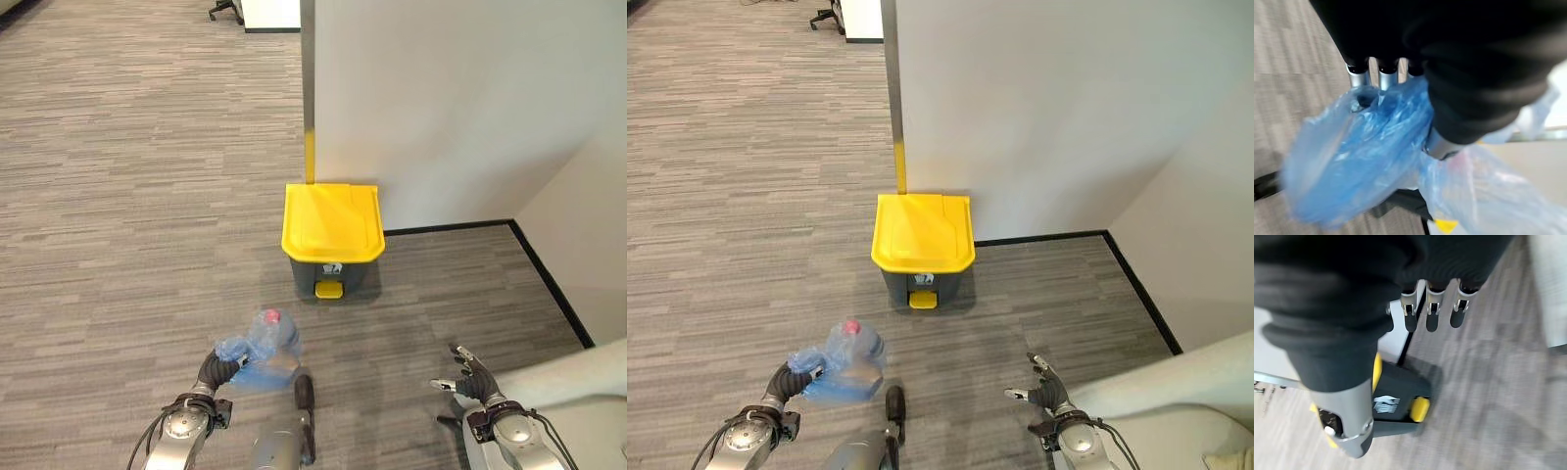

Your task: Gather garbage on tea table into small bin, then transfer packed bag to large trash can.

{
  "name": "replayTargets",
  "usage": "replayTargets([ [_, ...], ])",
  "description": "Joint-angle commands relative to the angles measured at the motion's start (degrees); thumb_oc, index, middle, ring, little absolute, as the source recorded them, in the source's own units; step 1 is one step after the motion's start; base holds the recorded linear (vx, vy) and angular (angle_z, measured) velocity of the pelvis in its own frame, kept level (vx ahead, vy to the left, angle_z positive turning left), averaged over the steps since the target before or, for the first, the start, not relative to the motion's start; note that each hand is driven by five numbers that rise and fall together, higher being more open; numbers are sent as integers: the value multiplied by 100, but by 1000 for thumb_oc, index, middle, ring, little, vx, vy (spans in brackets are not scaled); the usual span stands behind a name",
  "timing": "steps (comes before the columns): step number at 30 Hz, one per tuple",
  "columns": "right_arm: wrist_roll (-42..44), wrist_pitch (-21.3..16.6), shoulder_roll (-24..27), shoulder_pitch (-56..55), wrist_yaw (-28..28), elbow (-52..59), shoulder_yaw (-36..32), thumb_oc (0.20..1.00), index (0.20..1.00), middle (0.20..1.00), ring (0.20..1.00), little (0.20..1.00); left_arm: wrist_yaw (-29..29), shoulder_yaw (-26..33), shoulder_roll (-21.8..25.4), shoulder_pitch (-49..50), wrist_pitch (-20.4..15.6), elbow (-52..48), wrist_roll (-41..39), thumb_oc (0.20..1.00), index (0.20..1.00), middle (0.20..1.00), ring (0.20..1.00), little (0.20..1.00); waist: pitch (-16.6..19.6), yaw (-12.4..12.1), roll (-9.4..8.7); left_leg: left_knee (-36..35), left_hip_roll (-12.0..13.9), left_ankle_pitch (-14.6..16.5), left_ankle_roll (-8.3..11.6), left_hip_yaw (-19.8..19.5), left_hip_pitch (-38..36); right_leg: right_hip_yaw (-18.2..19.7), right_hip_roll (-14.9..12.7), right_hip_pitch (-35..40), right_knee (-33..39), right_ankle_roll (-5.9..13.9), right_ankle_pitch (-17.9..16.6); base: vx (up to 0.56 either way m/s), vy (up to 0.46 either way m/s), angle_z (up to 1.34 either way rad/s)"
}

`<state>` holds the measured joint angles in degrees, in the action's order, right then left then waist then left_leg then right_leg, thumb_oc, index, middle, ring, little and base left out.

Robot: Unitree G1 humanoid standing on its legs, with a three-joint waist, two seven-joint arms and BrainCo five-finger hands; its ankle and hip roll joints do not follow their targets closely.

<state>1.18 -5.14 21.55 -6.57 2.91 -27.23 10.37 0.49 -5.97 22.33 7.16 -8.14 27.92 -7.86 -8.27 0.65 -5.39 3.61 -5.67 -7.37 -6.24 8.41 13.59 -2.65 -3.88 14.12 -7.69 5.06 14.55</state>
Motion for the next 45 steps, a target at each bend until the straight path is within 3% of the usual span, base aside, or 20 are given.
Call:
replayTargets([
  [1, -18, -216, 129, 308, -34, 197, -93, 1000, 1000, 1000, 1000, 1000, 30, 175, 233, -17, -255, -429, -3, 200, 200, 200, 200, 200, 107, -145, 95, 121, 436, 685, 623, -88, -266, 173, 5, -807, 89, 102, -609, 218, 161, -14],
  [3, -74, -222, 89, 480, -36, 252, -11, 1000, 1000, 1000, 1000, 1000, 98, 178, 299, -107, -264, -399, 29, 200, 200, 200, 200, 200, 57, -134, 119, 142, 366, 888, 465, -86, -437, 264, -63, -1229, -799, 269, -855, 202, 175, 2],
  [5, -87, -209, 59, 541, -29, 263, 14, 1000, 1000, 1000, 1000, 1000, 112, 165, 297, -160, -266, -398, 12, 200, 200, 200, 200, 200, 36, -110, 146, 131, 343, 987, 414, -109, -608, 223, -76, -1570, -1095, 304, -1006, 177, 104, 0],
  [9, -45, -194, 115, 577, -25, 275, 24, 1000, 1000, 1000, 1000, 1000, 148, 144, 305, -174, -296, -390, -84, 200, 200, 200, 200, 200, -21, 7, 247, 25, 311, 1146, 391, -208, -963, 32, 86, -2014, -765, 131, -880, 183, 28, 16],
  [11, -17, -183, 132, 585, -24, 233, 57, 1000, 1000, 1000, 1000, 1000, 170, 163, 285, -210, -281, -343, -142, 200, 200, 200, 200, 200, -135, 115, 262, -12, 272, 1235, 408, -349, -1209, -142, 204, -2385, -456, 108, -1043, 269, -98, 11],
  [13, -9, -219, 141, 394, -25, 230, 4, 1000, 1000, 1000, 1000, 1000, 106, 137, 256, -159, -293, -366, -58, 200, 200, 200, 200, 200, -121, 187, 136, 144, 185, 1403, 521, -473, -1328, -122, 234, -2077, 109, 32, -1103, 294, -223, 25],
  [17, 61, -250, 226, 242, 37, 201, -124, 1000, 1000, 1000, 1000, 1000, 44, 113, 216, -145, -279, -345, -93, 200, 200, 200, 200, 200, -65, 217, 98, 732, 351, 1549, 787, -258, -1110, -321, 139, -1761, 426, -72, -1121, 91, -116, 76],
  [19, 75, -238, 262, 221, 36, 204, -134, 1000, 1000, 1000, 1000, 1000, 30, 83, 195, -162, -273, -310, -99, 200, 200, 200, 200, 200, -54, 223, 101, 975, 434, 1597, 828, -221, -1031, -346, 147, -1615, 529, -131, -1092, 77, -52, 34],
  [21, 61, -220, 298, 221, 48, 164, -125, 1000, 1000, 1000, 1000, 1000, 32, 59, 166, -150, -264, -271, -105, 200, 200, 200, 200, 200, -31, 216, 119, 877, 509, 1536, 844, -234, -1072, -342, 169, -1490, 626, -155, -1080, 70, 1, 7],
  [24, 97, -212, 318, 172, 100, 34, -201, 1000, 1000, 1000, 1000, 1000, 57, 74, 161, -125, -266, -339, -141, 200, 200, 200, 200, 200, -8, 236, 126, 356, 801, 1120, 955, -263, -976, -388, 82, -1446, 718, -113, -1071, 8, 87, -22],
  [28, 87, -197, 299, 106, 120, -92, -272, 1000, 1000, 1000, 1000, 1000, 55, 53, 160, -115, -255, -323, -104, 200, 200, 200, 200, 200, 78, 287, 208, -28, 816, 1029, 966, -212, -1210, -410, 100, -1410, 779, -87, -1078, 18, 114, -2],
  [32, 156, -99, 177, 146, 115, -387, -356, 1000, 1000, 1000, 1000, 1000, 65, 164, 236, -38, -253, -361, -102, 200, 200, 200, 200, 200, 142, 291, 226, -356, 637, 1087, 827, -142, -1505, -173, -13, -1387, 850, 55, -1259, 10, 213, -6],
  [40, 114, -19, 128, 473, 102, -517, -215, 1000, 1000, 1000, 1000, 1000, 168, 276, 279, -89, -246, -325, -154, 200, 200, 200, 200, 200, 36, 156, 145, 5, 499, 1366, 617, -1, -1363, 123, -178, -1647, 620, 217, -1368, -19, 111, -38],
  [45, 98, 2, 22, 595, 67, -386, -167, 1000, 1000, 1000, 1000, 1000, 184, 298, 319, -115, -197, -328, -129, 200, 200, 200, 200, 200, -116, 101, 108, 230, 252, 1655, 362, -172, -1335, 352, -253, -2128, -336, 406, -1314, 76, 225, -22],
])
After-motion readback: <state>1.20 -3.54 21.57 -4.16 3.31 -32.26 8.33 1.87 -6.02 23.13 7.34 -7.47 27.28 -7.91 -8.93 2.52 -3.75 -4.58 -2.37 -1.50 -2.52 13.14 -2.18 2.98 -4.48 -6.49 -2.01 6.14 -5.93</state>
